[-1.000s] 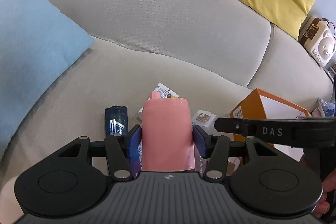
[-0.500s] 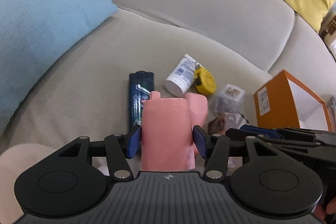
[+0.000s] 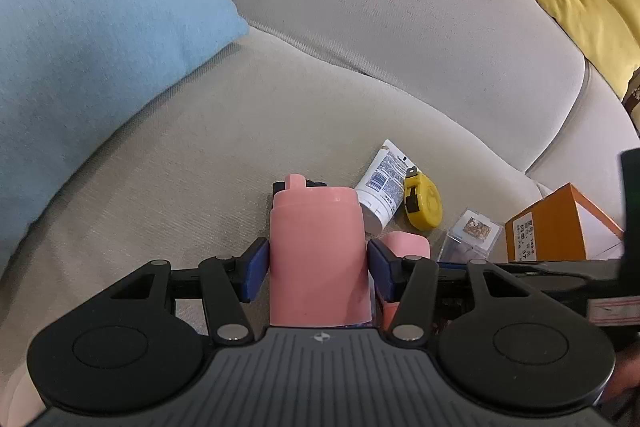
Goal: Organize rigid objects
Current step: 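Lift both pink bottles and carry them over the orange box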
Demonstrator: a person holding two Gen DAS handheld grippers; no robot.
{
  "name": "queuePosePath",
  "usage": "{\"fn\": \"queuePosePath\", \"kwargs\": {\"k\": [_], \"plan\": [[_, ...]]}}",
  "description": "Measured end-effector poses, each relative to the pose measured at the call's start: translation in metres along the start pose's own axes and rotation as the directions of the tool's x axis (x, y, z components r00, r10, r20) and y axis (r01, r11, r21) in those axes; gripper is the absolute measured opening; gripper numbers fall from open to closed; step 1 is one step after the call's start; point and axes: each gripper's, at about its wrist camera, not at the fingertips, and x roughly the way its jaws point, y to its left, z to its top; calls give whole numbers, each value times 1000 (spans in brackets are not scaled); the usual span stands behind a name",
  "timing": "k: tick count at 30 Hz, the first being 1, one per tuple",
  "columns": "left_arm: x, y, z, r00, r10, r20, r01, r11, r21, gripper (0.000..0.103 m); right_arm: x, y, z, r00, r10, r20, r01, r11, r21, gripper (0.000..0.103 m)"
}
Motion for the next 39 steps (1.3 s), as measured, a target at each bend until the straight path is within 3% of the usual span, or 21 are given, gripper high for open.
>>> {"fn": "queuePosePath", "kwargs": {"k": [6,11,17,23,31,36,39], "plan": [[5,5,2,1000,-15,-11,15,1000,-12,61,19,-1,4,998,-37,-45,38,999,10,45],[-1,3,-1,1000,-17,-1,17,1000,-2,61,9,-2,1,999,-38,-21,38,999,8,44],[-23,-15,-2,999,-43,26,42,998,43,61,-33,-6,-4,997,-15,73,16,1000,-4,44],[-57,-53,-5,993,-90,78,79,987,139,61,-91,-26,-13,979,-20,201,20,1000,2,44],[-84,-139,-14,975,-206,87,171,936,307,61,-182,-88,-42,931,-41,363,11,996,87,44],[-86,-205,-20,959,-280,47,230,864,448,61,-222,-141,-68,901,-119,416,51,984,171,44],[-71,-242,-23,958,-285,-3,246,822,513,61,-229,-173,-81,892,-175,417,78,968,240,44]]}}
